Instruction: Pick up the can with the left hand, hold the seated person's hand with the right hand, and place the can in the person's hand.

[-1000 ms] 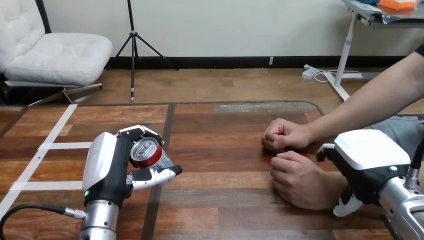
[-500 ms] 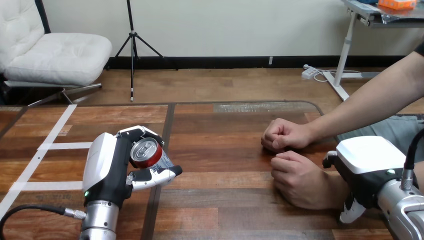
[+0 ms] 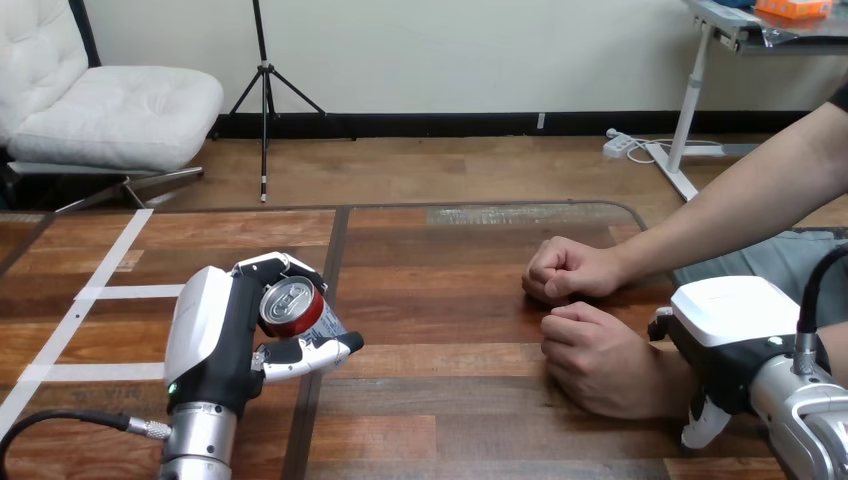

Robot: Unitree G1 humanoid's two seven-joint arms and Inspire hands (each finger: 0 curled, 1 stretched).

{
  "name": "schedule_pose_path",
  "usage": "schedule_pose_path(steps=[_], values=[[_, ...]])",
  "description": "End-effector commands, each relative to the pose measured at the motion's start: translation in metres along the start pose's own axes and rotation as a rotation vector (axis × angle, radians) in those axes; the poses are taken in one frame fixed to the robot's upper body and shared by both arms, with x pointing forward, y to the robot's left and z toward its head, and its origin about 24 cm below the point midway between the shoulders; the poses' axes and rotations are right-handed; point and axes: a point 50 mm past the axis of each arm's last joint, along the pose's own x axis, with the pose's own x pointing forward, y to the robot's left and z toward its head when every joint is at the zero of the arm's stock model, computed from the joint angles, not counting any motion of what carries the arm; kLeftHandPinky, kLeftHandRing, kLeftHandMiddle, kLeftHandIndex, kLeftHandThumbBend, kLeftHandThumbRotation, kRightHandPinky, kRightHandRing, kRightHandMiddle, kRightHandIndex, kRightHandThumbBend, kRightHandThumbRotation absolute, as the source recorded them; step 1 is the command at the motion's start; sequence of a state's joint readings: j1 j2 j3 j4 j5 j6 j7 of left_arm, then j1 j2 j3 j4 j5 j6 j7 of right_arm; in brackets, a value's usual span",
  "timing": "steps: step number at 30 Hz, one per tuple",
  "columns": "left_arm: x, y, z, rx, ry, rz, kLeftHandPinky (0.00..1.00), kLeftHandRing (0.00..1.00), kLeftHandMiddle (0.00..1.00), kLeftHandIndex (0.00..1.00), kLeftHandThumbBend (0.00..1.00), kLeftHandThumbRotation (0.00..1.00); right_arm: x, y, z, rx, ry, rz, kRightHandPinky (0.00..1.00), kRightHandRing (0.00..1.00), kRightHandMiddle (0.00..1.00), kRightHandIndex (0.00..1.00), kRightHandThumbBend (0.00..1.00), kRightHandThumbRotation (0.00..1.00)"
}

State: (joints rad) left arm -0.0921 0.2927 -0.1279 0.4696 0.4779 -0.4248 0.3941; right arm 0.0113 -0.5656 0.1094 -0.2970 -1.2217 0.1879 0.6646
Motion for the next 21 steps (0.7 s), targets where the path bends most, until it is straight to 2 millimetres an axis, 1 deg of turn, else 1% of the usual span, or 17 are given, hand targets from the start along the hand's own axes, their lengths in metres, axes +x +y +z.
schedule_pose_path(steps=[1, 14, 21], values=[[0.0147, 0.0127, 0.0163, -0.023, -0.09, 0.066, 0.33, 0.39, 0.46, 0.48, 0.68, 0.0, 0.0035, -0.0242, -0.0044, -0.027, 0.021, -0.078, 0.79, 0.82, 0.83, 0.81, 0.79, 0.06], [0.0145, 0.0135, 0.0159, -0.025, -0.087, 0.068, 0.33, 0.39, 0.46, 0.48, 0.68, 0.0, 0.0063, -0.0221, -0.0075, -0.033, 0.038, -0.056, 0.77, 0.81, 0.83, 0.81, 0.78, 0.09], [0.0144, 0.0133, 0.0155, -0.026, -0.088, 0.069, 0.33, 0.39, 0.46, 0.48, 0.68, 0.0, 0.008, -0.0197, -0.0096, -0.031, 0.052, -0.048, 0.77, 0.81, 0.82, 0.8, 0.79, 0.1]])
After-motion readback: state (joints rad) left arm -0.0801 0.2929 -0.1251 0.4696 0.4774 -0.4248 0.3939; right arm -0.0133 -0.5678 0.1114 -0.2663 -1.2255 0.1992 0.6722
